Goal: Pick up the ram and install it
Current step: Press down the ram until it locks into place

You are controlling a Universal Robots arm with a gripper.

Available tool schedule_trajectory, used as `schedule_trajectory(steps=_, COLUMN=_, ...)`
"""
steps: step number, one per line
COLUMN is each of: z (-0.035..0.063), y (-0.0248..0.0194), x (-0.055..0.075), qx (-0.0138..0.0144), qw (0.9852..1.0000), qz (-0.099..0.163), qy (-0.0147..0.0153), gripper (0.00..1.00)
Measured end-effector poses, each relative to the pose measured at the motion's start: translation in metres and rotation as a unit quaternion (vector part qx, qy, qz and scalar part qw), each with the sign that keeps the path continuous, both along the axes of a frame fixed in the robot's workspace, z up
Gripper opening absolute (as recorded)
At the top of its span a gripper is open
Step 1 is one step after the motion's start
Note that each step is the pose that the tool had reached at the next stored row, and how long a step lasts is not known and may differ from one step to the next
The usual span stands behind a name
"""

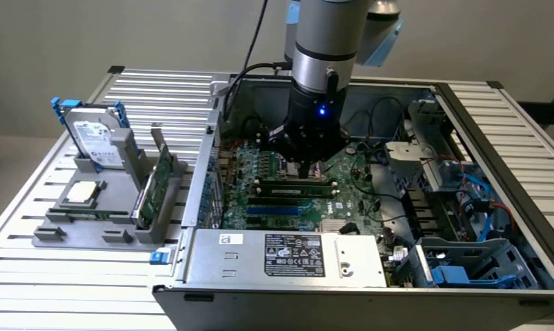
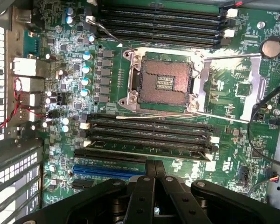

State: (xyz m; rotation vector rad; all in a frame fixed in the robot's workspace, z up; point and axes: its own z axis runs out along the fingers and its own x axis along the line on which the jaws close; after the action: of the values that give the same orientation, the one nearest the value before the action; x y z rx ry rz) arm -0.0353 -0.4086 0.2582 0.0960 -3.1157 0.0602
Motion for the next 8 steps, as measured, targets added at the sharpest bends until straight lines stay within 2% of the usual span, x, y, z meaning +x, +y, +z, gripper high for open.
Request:
schedule_trajectory(steps=2, z=0.0000, y=0.0000, x=0.0001, qx=-0.0001, qw=1.0000, qz=-0.008, qy=-0.0003, gripper=0.11)
schedule_trajectory(steps=8, z=0.0000, y=0.0000, x=0.0001, qx=0.0000, qw=1.0000, qz=-0.008, qy=-0.0002, gripper=0.11)
